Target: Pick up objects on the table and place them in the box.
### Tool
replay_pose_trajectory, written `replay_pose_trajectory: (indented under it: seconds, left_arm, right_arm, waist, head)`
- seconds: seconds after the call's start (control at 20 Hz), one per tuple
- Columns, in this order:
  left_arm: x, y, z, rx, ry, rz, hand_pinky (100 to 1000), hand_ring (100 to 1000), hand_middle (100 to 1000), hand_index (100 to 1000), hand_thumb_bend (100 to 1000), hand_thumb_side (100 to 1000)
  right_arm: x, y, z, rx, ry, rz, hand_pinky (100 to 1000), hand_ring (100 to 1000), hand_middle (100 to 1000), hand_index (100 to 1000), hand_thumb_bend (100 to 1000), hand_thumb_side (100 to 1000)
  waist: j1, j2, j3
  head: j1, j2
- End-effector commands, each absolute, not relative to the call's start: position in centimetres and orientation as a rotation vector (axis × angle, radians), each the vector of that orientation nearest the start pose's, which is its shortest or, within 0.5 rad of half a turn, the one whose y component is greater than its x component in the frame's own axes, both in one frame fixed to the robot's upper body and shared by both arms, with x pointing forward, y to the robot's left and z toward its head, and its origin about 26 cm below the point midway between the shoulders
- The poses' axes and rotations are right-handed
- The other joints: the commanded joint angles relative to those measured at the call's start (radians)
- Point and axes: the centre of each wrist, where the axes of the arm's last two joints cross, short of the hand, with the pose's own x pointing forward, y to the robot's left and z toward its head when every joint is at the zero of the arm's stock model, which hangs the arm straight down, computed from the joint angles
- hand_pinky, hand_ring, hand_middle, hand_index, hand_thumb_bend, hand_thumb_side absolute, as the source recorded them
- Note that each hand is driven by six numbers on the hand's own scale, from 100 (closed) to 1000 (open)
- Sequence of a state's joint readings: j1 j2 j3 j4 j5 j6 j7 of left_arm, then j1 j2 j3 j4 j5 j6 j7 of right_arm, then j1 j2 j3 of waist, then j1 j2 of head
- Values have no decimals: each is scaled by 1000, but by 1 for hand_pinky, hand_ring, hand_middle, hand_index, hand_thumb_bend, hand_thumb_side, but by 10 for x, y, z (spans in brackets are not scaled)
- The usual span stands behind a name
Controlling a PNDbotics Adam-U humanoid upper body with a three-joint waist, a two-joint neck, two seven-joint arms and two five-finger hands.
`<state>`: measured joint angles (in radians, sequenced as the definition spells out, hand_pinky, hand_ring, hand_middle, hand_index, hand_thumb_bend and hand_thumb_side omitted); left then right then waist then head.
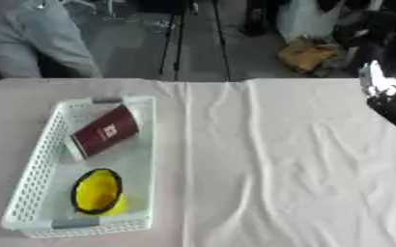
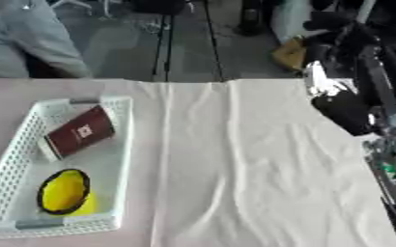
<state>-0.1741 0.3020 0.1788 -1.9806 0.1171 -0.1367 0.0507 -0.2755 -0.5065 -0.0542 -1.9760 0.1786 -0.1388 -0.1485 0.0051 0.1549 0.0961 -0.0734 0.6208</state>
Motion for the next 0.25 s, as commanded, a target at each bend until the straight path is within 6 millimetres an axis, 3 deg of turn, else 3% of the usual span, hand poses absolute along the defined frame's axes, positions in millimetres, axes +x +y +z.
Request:
replay_pose_trajectory:
  seconds: [0.05, 0.25]
  left_arm:
    - [282, 316, 179, 250, -2340, -93, 547, 830, 818, 840, 554, 848]
    - [282, 315, 177, 248, -2341, -84, 545, 832, 822, 842, 554, 847]
  right_arm:
    - [292, -308, 220, -629, -2420, 423, 535, 719, 765, 906, 100, 569]
    - [291, -310, 216, -652, -2426, 381, 535, 716, 766, 909, 100, 572]
  waist:
    - [3, -9, 0]
    - [9, -5, 3]
  head:
    - [7, -2]
    - [2, 1]
